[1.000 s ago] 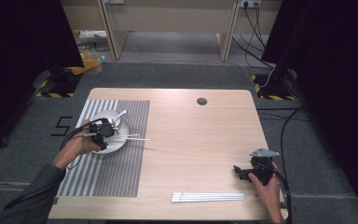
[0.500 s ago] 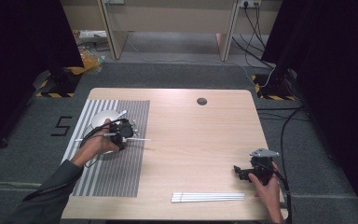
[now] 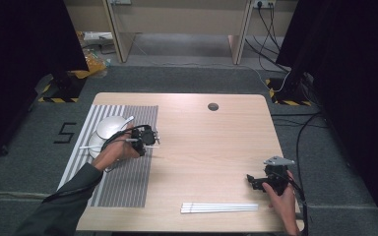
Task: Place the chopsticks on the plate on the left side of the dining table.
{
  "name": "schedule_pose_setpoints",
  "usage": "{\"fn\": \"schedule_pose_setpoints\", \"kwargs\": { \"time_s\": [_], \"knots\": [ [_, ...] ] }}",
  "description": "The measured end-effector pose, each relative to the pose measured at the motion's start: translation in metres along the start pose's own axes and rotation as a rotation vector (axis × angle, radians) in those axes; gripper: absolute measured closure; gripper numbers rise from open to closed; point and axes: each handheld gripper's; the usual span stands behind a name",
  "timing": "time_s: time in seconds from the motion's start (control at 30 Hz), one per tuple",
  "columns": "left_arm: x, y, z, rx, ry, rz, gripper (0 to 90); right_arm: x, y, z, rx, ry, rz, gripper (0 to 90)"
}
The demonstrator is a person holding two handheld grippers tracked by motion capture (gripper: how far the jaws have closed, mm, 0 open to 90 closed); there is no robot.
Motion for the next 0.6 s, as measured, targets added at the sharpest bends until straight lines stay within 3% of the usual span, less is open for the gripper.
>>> {"fn": "schedule_pose_setpoints", "kwargs": {
  "time_s": [0.17, 0.6],
  "knots": [
    [0.0041, -0.0013, -0.0052, 0.01, -0.013, 0.01, 70.4, 0.0, 0.0, 0.0, 0.0, 0.0, 0.0, 0.3],
    [0.0093, -0.0031, -0.0081, 0.023, -0.021, -0.014, 75.3, 0.0, 0.0, 0.0, 0.0, 0.0, 0.0, 0.3]
  ]
}}
Point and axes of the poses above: each handheld gripper's, and its own axes: x roughly forward along the jaws, z roughly out of its underside, y roughly to its right, and after that the axes turned 11 degrees about z, right-handed
